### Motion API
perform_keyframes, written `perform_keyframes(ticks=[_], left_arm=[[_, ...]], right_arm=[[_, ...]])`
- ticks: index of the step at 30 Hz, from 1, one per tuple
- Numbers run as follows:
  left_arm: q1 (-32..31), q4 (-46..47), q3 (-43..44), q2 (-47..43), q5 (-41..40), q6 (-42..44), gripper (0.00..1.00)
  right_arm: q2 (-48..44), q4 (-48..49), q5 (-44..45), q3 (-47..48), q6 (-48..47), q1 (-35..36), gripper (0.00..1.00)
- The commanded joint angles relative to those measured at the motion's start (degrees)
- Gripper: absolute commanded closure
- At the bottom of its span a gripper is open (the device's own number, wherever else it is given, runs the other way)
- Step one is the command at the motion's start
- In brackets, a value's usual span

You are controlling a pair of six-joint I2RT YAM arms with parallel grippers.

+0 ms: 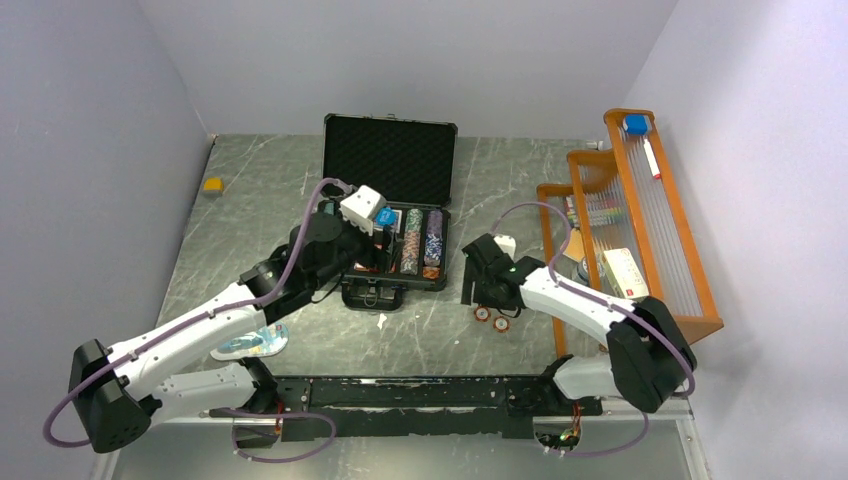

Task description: Pack up texas hold em set

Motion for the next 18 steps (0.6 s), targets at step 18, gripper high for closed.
perform_keyframes(ticks=[18], left_arm=[[0.19,0.82,-1.52,-4.02,-3.05,-1.95,0.17]], right_arm=[[10.37,-3.06,-0.09,1.39,-1.47,1.99,0.43]])
